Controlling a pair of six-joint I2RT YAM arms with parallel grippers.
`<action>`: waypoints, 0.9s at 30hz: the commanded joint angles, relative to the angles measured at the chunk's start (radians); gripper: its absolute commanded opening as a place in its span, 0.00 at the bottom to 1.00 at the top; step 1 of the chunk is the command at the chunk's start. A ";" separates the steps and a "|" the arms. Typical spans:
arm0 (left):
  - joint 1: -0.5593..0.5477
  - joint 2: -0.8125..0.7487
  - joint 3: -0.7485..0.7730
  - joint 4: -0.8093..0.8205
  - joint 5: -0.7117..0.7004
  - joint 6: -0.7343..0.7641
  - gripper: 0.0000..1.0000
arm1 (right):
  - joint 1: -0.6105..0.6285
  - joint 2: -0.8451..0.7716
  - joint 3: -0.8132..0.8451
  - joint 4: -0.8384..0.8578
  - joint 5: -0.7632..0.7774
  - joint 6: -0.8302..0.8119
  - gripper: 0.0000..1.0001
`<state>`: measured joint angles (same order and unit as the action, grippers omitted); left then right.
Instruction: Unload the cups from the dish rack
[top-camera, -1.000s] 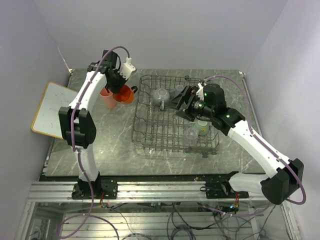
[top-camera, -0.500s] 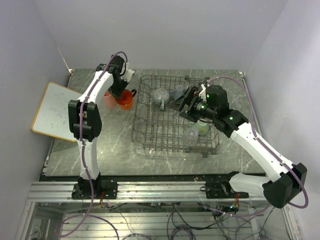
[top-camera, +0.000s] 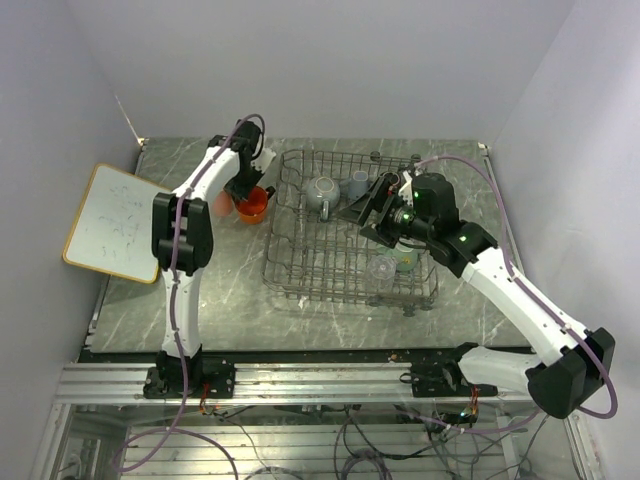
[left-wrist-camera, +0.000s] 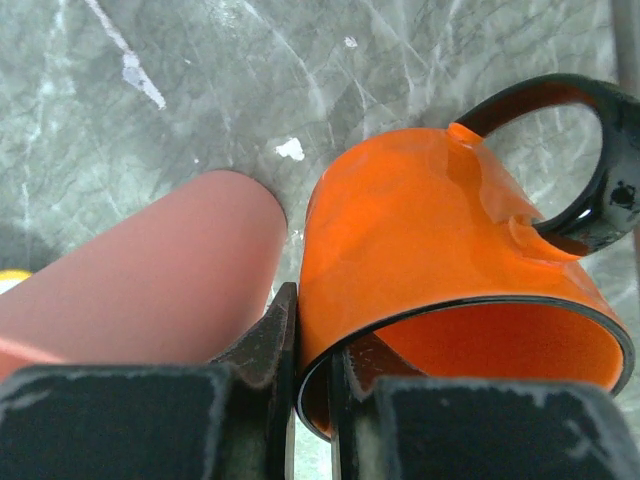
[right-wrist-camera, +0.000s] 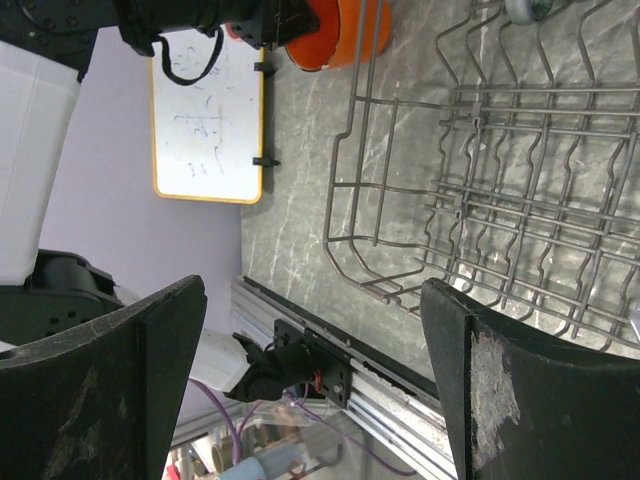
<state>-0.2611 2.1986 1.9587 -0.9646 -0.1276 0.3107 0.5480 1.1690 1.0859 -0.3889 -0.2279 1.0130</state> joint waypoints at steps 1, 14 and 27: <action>0.010 0.022 0.056 0.024 0.003 0.027 0.07 | -0.008 -0.031 -0.019 -0.011 0.004 -0.005 0.88; 0.017 0.093 0.133 0.041 -0.003 0.018 0.36 | -0.007 -0.023 -0.024 -0.038 0.035 -0.005 0.87; 0.016 -0.005 0.088 0.151 0.083 0.016 0.71 | -0.006 0.053 0.023 -0.095 0.118 -0.074 0.87</action>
<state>-0.2474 2.2597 2.0277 -0.8398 -0.1131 0.3286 0.5461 1.1984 1.0706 -0.4587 -0.1497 0.9756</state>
